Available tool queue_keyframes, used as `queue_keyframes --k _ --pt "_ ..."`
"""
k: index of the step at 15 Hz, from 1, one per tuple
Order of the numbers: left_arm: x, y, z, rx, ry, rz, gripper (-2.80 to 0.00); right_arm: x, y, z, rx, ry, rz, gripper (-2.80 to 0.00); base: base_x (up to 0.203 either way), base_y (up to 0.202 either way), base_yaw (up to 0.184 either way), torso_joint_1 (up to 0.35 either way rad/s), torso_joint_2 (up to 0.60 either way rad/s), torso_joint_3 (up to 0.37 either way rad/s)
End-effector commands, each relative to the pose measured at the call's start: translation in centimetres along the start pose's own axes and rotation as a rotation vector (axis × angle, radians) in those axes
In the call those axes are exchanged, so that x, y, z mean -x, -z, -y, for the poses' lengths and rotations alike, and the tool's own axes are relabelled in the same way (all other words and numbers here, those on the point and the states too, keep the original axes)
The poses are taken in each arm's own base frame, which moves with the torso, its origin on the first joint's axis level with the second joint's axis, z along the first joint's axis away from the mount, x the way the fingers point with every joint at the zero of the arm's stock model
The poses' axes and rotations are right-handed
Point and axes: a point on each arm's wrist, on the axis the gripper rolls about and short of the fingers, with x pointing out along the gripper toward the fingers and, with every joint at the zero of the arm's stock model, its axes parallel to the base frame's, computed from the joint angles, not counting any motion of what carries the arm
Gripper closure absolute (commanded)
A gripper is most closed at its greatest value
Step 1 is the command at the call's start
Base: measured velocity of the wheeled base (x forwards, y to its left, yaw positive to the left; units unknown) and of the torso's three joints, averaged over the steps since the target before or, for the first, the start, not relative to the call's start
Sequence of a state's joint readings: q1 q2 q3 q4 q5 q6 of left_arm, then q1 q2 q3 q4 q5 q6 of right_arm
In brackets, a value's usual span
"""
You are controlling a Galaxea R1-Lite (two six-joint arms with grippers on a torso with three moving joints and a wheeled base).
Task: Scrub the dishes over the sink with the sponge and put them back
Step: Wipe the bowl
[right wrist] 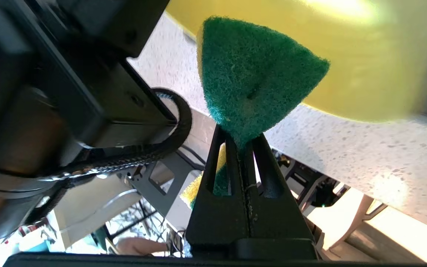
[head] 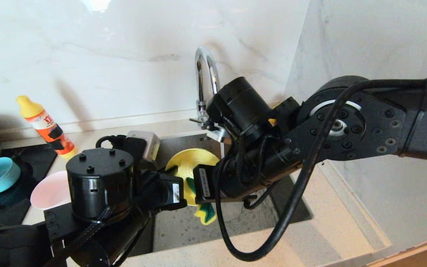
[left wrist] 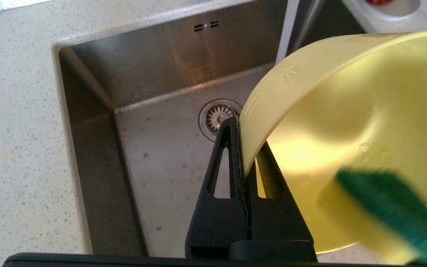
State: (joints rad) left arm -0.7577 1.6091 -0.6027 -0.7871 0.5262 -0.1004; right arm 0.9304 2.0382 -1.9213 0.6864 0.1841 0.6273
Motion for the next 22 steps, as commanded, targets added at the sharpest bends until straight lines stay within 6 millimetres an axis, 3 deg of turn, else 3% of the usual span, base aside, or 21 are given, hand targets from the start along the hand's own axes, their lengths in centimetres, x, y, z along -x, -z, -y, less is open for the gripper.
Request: queue_keyframes --k 1,8,22 --pt "0.1 -0.2 0.0 0.009 -0.002 0.012 0.0 -0.8 0.4 -0.2 0.001 0.003 -0.024 0.0 0.0 0.0 0.0 0.0 0.0 0.0" --pt "0.4 -0.7 -0.2 0.027 -0.001 0.028 0.0 -1.7 1.1 -0.9 0.016 -0.006 -0.053 0.0 0.0 0.0 0.0 0.0 0.0 0.0" --pt "0.1 -1.0 0.0 0.036 -0.001 0.036 0.0 3.3 -0.2 1.0 -0.04 0.031 0.026 0.0 0.0 0.0 0.0 0.0 0.0 0.0"
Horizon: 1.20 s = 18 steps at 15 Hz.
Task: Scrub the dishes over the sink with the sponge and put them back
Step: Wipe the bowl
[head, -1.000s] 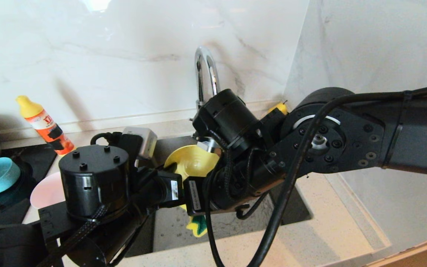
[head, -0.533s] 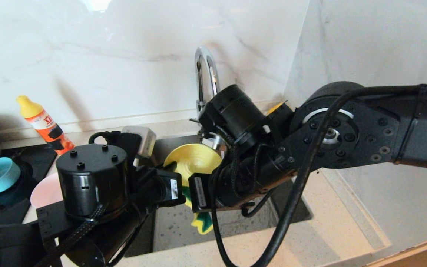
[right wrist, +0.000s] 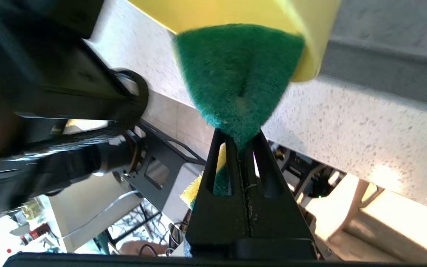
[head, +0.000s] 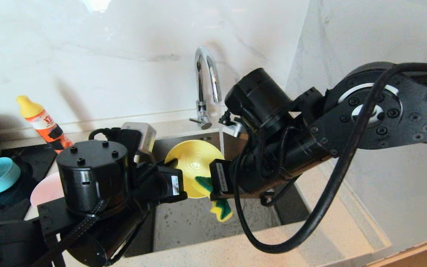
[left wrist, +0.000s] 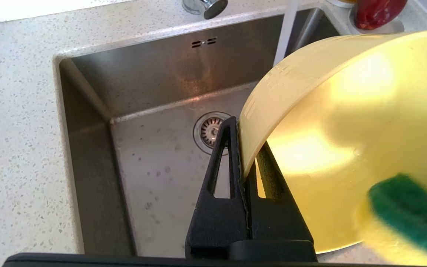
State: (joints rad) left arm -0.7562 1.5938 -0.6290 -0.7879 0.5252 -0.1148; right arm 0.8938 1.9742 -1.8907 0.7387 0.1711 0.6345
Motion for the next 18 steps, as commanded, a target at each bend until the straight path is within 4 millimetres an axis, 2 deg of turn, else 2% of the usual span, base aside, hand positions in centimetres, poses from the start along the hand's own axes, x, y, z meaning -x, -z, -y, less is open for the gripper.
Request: queue_keyframes --k 1,9,18 --pt "0.0 0.1 0.0 0.0 -0.003 -0.001 0.0 0.9 -0.3 -0.1 -0.002 -0.013 0.025 0.0 0.0 0.0 0.0 0.0 0.0 0.0" --pt "0.0 0.6 -0.1 -0.017 -0.003 -0.018 0.0 1.7 -0.8 -0.7 0.034 -0.042 0.069 0.0 0.0 0.0 0.0 0.0 0.0 0.0" --pt "0.0 0.2 0.0 -0.005 -0.001 -0.003 0.0 -1.2 0.1 -1.5 0.063 -0.039 0.009 0.0 0.0 0.0 0.0 0.0 0.0 0.0"
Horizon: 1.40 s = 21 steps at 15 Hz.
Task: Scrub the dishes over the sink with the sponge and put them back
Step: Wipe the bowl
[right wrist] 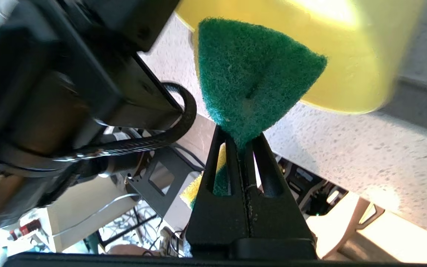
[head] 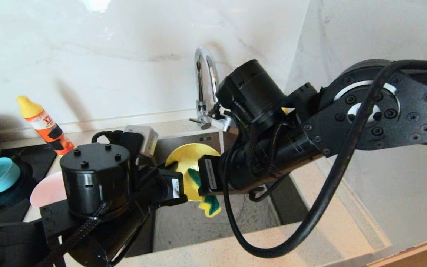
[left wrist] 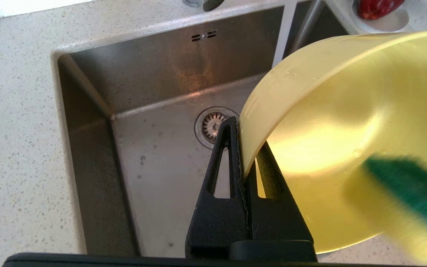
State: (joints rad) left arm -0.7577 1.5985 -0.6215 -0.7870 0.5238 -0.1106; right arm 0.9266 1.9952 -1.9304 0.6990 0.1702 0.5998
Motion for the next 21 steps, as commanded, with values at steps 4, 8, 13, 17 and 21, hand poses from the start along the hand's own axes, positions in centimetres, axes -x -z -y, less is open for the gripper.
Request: queue_keyframes --k 4,8,13,17,21 --pt "0.1 0.0 -0.1 0.008 -0.002 0.004 0.0 -2.2 0.9 -0.2 0.007 0.014 -0.059 0.0 0.0 0.0 0.0 0.0 0.0 0.0" --pt "0.3 0.2 -0.3 0.013 -0.006 -0.003 0.0 -2.9 1.1 -0.5 0.016 0.009 -0.073 0.0 0.0 0.0 0.0 0.0 0.0 0.0" --pt "0.2 -0.1 -0.2 0.021 -0.006 0.008 0.0 -3.5 1.8 -0.9 0.025 0.009 -0.103 0.0 0.0 0.0 0.0 0.0 0.0 0.0" --pt "0.3 0.2 -0.3 0.017 -0.007 -0.002 0.0 -2.8 1.7 -0.7 0.013 0.014 -0.095 0.0 0.0 0.0 0.0 0.0 0.0 0.0" --pt "0.3 0.0 -0.3 0.03 -0.008 0.004 0.0 -0.8 0.8 0.3 -0.016 0.029 -0.062 0.0 0.0 0.0 0.0 0.0 0.0 0.0"
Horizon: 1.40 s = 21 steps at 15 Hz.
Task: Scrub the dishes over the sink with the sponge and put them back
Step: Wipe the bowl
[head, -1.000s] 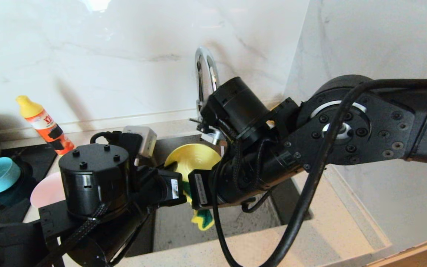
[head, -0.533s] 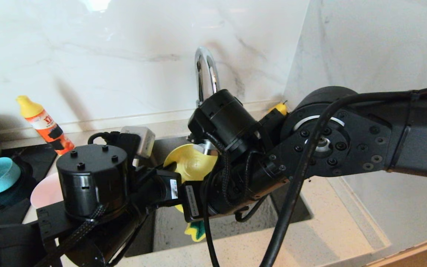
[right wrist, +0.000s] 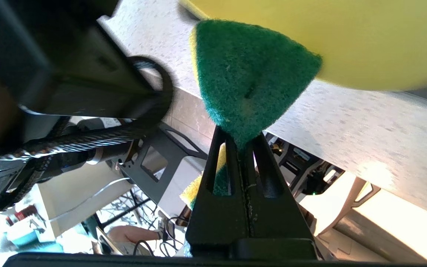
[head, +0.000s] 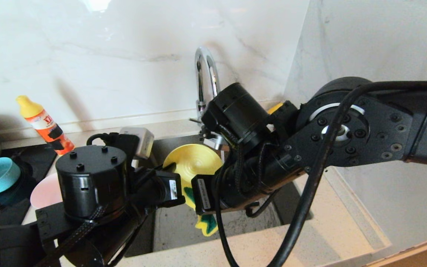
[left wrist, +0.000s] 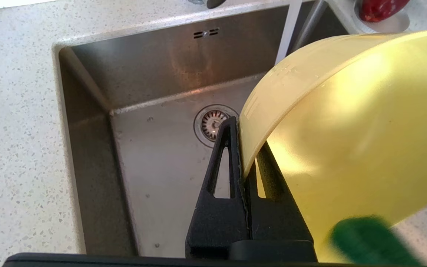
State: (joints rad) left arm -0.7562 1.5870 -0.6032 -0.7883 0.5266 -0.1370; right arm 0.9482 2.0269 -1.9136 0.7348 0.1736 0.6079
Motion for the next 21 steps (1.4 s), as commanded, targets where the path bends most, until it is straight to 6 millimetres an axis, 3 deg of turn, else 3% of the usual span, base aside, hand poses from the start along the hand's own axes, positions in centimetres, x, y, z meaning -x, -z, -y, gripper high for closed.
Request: queue_keyframes --k 1,6,13,21 --pt "0.1 -0.3 0.0 0.009 -0.002 0.014 0.0 1.5 -0.5 0.7 -0.022 0.002 0.027 0.0 0.0 0.0 0.0 0.0 0.0 0.0" --pt "0.2 -0.4 -0.1 0.01 -0.003 0.016 0.0 2.6 -1.0 2.0 -0.054 0.027 0.042 0.0 0.0 0.0 0.0 0.0 0.0 0.0" --pt "0.5 0.1 -0.3 -0.004 -0.004 0.0 0.0 4.9 -1.8 1.4 -0.039 -0.025 0.138 0.0 0.0 0.0 0.0 0.0 0.0 0.0" --pt "0.2 1.0 -0.5 -0.014 -0.014 -0.035 0.0 10.1 -1.0 0.4 -0.012 -0.088 0.225 0.0 0.0 0.0 0.0 0.0 0.0 0.0"
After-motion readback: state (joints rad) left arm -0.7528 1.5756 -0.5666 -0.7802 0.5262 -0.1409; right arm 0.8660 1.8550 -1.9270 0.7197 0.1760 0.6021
